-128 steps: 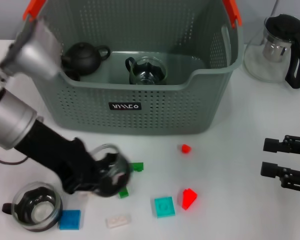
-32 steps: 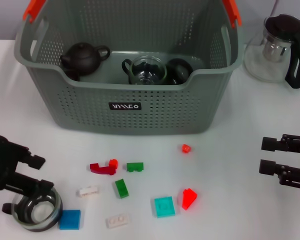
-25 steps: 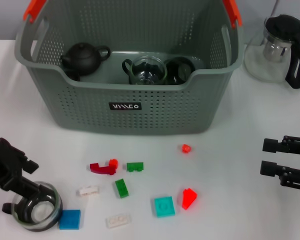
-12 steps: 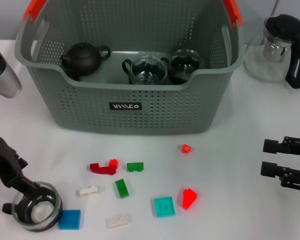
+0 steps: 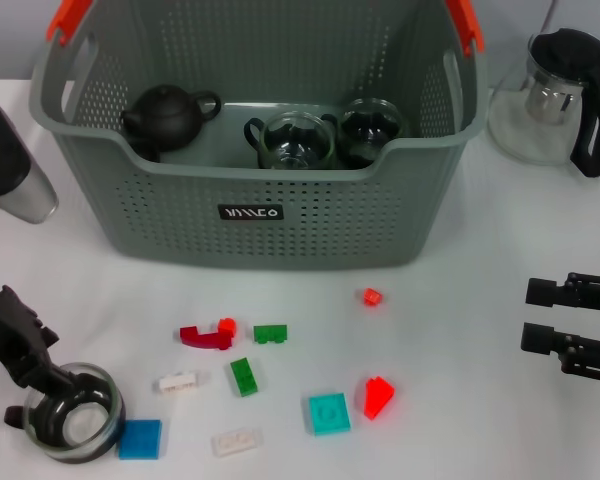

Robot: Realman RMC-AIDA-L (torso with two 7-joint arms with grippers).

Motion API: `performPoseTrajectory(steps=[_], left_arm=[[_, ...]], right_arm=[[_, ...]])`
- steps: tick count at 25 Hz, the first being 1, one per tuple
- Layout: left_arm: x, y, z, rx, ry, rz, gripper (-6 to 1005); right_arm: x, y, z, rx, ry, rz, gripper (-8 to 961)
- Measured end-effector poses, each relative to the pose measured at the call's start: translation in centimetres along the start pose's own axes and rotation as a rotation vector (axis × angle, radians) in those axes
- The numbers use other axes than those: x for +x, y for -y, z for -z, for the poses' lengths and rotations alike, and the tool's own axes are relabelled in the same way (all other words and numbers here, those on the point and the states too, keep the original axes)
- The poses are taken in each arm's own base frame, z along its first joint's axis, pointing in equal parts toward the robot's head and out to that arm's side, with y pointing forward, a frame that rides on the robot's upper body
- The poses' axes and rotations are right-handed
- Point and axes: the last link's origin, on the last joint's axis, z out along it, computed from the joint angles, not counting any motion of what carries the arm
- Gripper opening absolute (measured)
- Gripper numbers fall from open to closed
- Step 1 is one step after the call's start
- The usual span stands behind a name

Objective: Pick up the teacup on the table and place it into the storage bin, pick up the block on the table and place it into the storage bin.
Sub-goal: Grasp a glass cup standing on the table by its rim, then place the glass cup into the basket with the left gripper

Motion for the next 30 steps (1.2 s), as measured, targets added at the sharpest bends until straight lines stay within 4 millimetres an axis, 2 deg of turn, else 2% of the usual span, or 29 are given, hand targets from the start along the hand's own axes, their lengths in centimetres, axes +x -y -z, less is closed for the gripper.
performPoseTrajectory(steps=[13,19,30], left_arm=[[-0.7,0.3,-1.3,0.000,0.011,0.036,629],[-0.7,0.7,-1.2,-0.006,0.009,0.074,623],[-0.8,0.7,-0.4,-0.014,0.005,0.086,218]], right_arm=[[-0.1,0.0,0.0,-0.001,0.000,0.001,603],[0.0,0.0,0.0,0.001,0.000,-0.001,604],[0.1,0.0,0.1,0.003,-0.001,0.001,604]])
